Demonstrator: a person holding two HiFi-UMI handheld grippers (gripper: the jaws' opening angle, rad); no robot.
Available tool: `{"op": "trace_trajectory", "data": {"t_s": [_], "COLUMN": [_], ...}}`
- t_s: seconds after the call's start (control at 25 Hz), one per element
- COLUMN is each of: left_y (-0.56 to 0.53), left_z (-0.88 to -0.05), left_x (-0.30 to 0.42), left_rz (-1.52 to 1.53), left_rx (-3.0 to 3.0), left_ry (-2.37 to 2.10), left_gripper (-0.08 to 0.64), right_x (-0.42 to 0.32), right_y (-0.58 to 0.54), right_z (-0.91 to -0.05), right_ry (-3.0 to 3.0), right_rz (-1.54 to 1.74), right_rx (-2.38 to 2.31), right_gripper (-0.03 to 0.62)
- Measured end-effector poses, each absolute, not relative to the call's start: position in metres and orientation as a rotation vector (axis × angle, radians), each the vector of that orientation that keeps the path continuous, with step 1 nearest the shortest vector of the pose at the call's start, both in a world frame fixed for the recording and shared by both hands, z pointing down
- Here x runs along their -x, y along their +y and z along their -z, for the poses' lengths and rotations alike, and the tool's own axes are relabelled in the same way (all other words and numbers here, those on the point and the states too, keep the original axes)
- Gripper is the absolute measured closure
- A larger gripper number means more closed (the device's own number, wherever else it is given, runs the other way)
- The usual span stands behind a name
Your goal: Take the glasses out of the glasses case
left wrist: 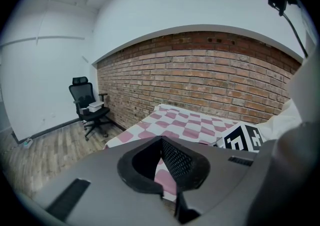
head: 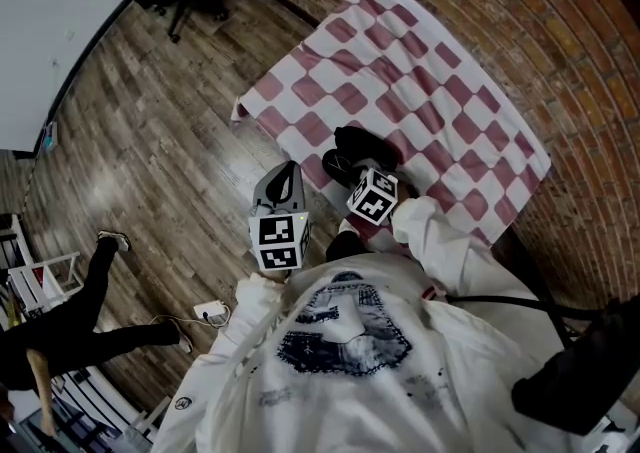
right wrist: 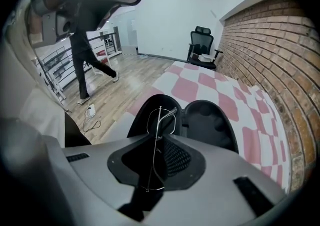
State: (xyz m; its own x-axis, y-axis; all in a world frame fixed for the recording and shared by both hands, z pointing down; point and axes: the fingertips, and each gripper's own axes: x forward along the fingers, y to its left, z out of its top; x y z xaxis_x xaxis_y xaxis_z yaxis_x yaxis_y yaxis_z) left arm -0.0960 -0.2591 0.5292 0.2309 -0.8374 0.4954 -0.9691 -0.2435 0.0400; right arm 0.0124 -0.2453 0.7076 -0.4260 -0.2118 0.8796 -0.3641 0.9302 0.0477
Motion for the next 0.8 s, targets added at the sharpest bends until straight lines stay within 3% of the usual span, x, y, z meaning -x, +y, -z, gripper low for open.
{"op": "trace_trajectory", "data": {"t_s": [0.8], "left_y": [-0.235], "left_z": [-0.526], "left_x": [0.109], "left_rz": [-0.517], "left_rx": [-2.200], "left_ry": [-1.658], "left_gripper": [0.551], "right_x": [-0.029], "right_y": [-0.259], "right_z": [-0.691], "right_ry": [-1.999], "right_rz": [-0.144], "right_rx": [-0.627], "right_gripper": [0.554]}}
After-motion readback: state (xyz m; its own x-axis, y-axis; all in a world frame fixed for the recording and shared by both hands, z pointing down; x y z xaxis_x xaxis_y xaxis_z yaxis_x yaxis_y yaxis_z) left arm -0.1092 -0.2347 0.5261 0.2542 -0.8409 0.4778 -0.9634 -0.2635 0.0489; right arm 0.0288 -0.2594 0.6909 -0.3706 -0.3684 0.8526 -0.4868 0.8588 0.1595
